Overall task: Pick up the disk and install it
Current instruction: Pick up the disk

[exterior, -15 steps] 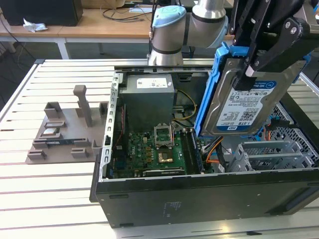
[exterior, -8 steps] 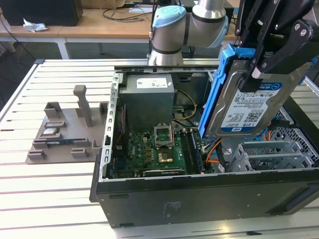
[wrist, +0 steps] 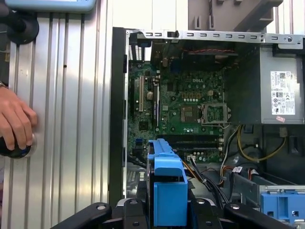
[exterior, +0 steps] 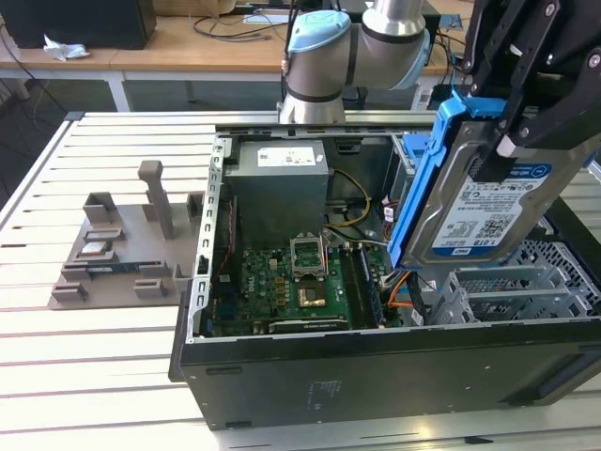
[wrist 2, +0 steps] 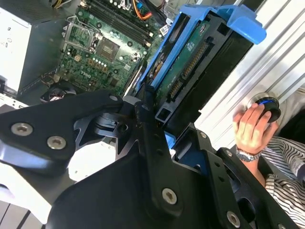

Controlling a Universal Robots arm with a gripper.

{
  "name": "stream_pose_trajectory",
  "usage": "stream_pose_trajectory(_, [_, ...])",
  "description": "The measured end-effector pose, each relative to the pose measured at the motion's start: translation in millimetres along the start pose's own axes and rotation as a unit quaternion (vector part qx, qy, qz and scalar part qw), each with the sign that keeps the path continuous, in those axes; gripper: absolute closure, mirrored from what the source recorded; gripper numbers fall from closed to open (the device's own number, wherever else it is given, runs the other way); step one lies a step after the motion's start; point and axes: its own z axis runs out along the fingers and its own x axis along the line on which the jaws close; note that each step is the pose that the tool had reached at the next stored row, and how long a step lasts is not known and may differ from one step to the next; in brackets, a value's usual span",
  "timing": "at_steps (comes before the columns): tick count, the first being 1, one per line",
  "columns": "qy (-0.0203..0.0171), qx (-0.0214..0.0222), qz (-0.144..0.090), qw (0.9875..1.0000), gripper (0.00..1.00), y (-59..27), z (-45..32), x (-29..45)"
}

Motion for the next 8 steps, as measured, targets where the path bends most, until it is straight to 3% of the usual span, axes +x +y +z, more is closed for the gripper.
stream_pose_trajectory(8, [0.0000, -0.0005, 0.000, 1.0000, 0.63, -8.2, 0.0, 5.3])
